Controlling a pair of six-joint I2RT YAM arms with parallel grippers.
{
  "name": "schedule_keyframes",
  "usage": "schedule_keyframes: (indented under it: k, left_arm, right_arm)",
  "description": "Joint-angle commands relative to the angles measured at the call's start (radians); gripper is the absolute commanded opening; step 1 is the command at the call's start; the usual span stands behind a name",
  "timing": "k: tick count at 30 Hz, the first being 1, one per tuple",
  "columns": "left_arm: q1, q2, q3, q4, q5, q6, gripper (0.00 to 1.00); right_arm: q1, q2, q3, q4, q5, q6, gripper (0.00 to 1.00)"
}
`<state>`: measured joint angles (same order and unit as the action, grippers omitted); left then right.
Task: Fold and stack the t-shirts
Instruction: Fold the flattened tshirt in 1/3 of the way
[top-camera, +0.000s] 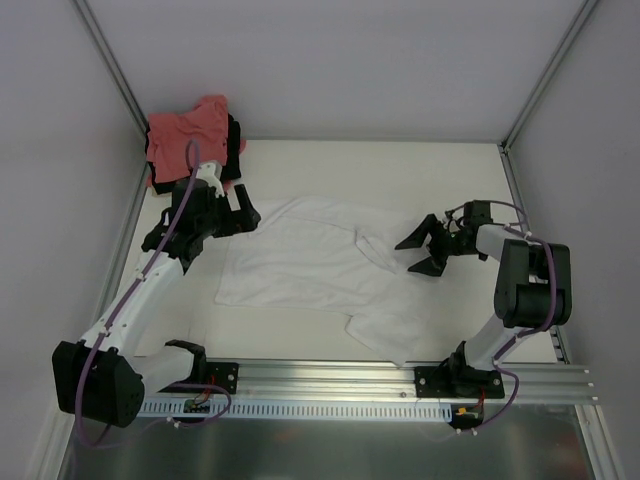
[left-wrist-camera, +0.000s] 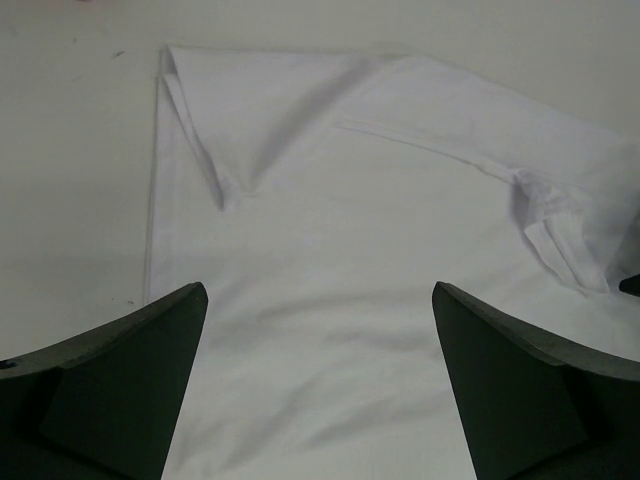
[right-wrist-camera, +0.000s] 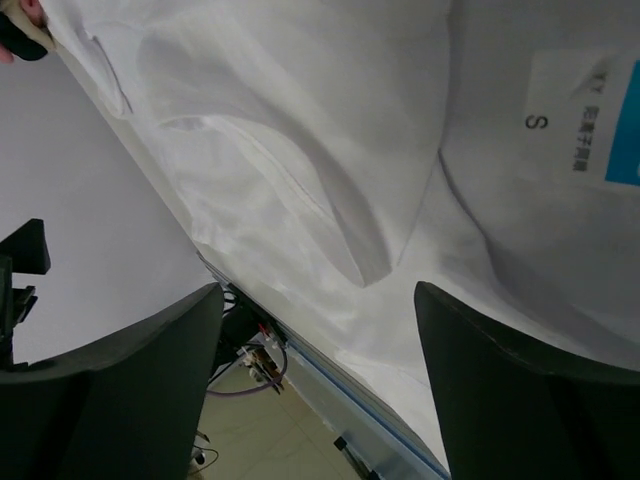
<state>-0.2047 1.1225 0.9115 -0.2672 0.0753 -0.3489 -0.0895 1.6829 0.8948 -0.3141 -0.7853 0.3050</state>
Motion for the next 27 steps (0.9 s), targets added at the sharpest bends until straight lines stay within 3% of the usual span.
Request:
schedule_keyframes:
  k: [1, 8, 18, 22, 25, 27]
  left_arm:
    - [-0.018, -0.043, -0.028, 0.020, 0.057, -0.022, 0.99]
    - [-0.027, -0.056, -0.049, 0.016, 0.067, -0.022, 0.99]
    - [-0.030, -0.061, -0.046, -0.001, 0.050, -0.007, 0.99]
    - [-0.030, -0.063, -0.046, -0.007, 0.044, -0.005, 0.99]
    - [-0.030, -0.064, -0.046, -0.007, 0.041, -0.002, 0.99]
    - [-0.030, -0.063, -0.046, -0.007, 0.044, -0.002, 0.99]
  right_arm:
    - [0.016, -0.035, -0.046, 0.007, 0.008, -0.010, 0.81]
    - [0.066, -0.005, -0.080, 0.059, 0.027, 0.019, 0.54]
    - [0.114, 0.051, -0.054, 0.081, 0.044, 0.037, 0.28]
    - [0.119, 0.054, -0.065, 0.084, 0.049, 0.037, 0.06]
    - [0.132, 0.038, -0.074, 0.073, 0.047, 0.037, 0.02]
    - [0.152, 0.029, -0.076, 0.050, 0.037, 0.029, 0.11]
